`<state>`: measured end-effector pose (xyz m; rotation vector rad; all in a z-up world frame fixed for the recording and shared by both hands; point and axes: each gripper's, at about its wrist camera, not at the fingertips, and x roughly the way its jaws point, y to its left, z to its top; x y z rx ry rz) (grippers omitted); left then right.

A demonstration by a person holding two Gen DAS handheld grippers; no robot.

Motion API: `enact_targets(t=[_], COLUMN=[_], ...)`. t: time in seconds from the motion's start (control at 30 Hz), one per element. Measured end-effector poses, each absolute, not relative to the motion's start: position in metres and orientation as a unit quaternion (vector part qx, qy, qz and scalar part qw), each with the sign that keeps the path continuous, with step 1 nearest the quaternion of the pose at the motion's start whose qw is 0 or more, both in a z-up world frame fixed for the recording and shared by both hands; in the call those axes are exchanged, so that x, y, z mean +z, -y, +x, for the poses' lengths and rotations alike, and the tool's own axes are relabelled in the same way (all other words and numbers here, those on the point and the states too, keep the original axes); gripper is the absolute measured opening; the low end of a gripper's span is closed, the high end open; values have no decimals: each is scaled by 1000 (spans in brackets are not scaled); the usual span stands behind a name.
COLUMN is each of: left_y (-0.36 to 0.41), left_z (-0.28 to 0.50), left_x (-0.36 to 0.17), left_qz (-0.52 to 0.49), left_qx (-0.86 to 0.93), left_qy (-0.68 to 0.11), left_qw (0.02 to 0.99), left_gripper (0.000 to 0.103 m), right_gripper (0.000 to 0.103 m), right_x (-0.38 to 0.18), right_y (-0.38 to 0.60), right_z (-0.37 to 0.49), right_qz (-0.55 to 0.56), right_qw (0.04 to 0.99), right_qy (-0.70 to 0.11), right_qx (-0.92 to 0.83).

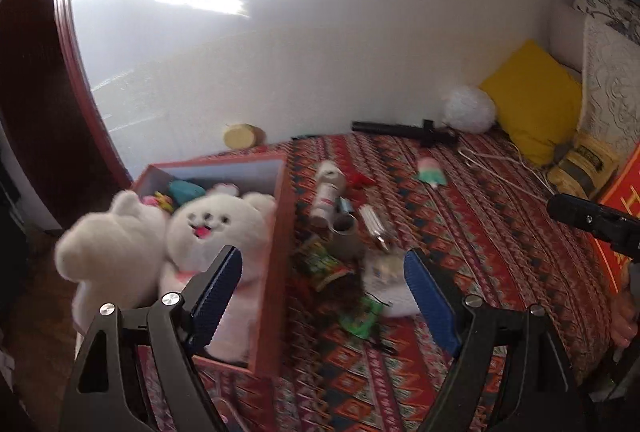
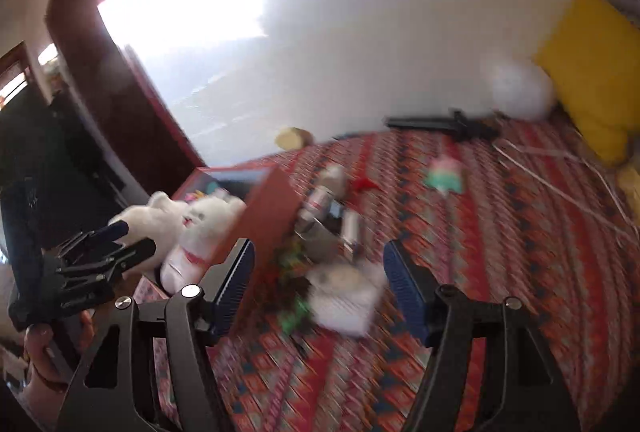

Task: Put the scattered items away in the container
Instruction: 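Grasp the tape roll with the left tool while the right tool grasps the popsicle toy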

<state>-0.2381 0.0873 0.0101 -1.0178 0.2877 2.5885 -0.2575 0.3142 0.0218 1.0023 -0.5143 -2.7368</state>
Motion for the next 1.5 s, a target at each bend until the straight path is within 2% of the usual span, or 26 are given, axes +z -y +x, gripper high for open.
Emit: enact_targets(t=[0.23,0.4,0.43,0.53,0.6,0.73,0.97,1.03,1.1,1.23,1.27,1.3,1.33,1.37,1.43,1.5], left_y=[-199,-243,-247,-237,-218,-174,-166,-172,-174,-171,-170,-169,-165,-160,-153,-148], left_z=[-153,-132,-135,-168,-200,-276,-379,-400,-416,-441,-446,-450,-452,-450,-442,-428], left_x=[-78,-95,-94,-85,-80,-82,-133,-149,-158,-178,-183,-186,-186,-182,-173,-162], left_qz=[-437,-429,-422,-410,-406,-400,-430,-434,-433,-442,-447,-451,-451,-444,-431,-428], left_qx=[852,844,849,870,883,902,895,892,894,891,889,887,888,892,899,900], left_qy=[-165,-221,-231,-216,-191,-147,-110,-114,-106,-86,-82,-76,-65,-53,-41,-31], left_qw=[236,236,219,168,135,68,55,53,55,57,61,65,67,66,67,78], left_gripper=[83,83,83,83,83,83,83,79,69,67,54,47,47,46,46,45], right_gripper=[67,68,72,84,86,99,100,100,100,100,100,100,75,62,54,52], right_x=[-39,-70,-72,-76,-79,-89,-122,-135,-148,-175,-182,-186,-187,-185,-180,-176], right_y=[-400,-440,-444,-449,-446,-432,-400,-401,-407,-416,-416,-415,-412,-408,-407,-409], right_z=[-181,-160,-162,-174,-196,-264,-419,-456,-488,-554,-568,-577,-581,-582,-573,-556], right_qz=[394,424,424,418,417,419,438,437,438,451,458,462,462,463,463,459], right_qw=[17,-8,-7,-3,6,7,-1,-20,-31,-69,-80,-90,-104,-116,-84,-53], right_qy=[209,239,243,249,249,223,167,165,180,192,193,187,166,142,154,170], right_qx=[-895,-874,-872,-874,-874,-880,-883,-884,-880,-869,-864,-862,-865,-867,-869,-871])
